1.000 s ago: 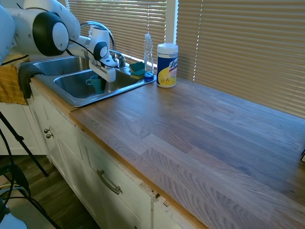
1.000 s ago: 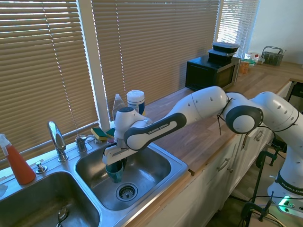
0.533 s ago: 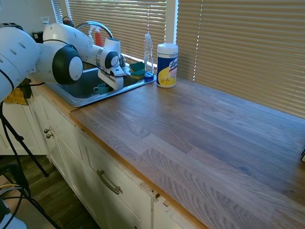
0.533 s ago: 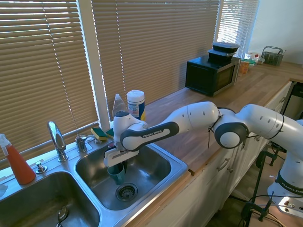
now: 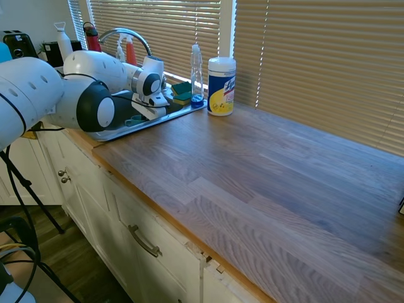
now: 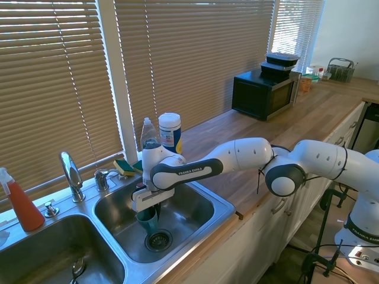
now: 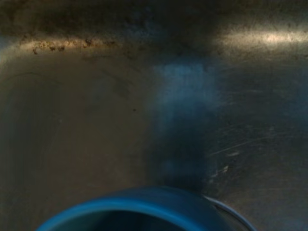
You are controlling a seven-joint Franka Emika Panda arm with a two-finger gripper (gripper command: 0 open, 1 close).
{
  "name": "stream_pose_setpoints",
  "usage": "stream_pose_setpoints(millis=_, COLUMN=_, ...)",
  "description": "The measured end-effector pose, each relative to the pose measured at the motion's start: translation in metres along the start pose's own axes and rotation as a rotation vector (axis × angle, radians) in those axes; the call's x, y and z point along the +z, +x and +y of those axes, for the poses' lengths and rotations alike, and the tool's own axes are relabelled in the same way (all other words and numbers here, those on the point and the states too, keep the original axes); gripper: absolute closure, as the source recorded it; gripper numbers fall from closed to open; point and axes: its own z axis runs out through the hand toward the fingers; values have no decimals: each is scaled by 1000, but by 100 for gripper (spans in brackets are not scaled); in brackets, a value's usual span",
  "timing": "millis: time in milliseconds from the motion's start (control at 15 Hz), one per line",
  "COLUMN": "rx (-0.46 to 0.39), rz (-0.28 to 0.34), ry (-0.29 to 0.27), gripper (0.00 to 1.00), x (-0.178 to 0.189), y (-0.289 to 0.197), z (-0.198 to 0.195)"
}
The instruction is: Put the mug in the sink
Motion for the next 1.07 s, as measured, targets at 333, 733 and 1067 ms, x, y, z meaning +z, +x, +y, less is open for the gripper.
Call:
stream_pose_setpoints(millis=333, rx=-4, rz=-5, ry=9, gripper=0, x=-5, y=1, z=-1)
stream_pose_setpoints(millis=733, rx=-9, rz=1, ry=48, gripper=0, x=-30, y=6, z=-6)
stream_pose_setpoints(millis=1067, rx=-26, rz=17, ry=97, gripper=0, x=-75, y=9, z=-11)
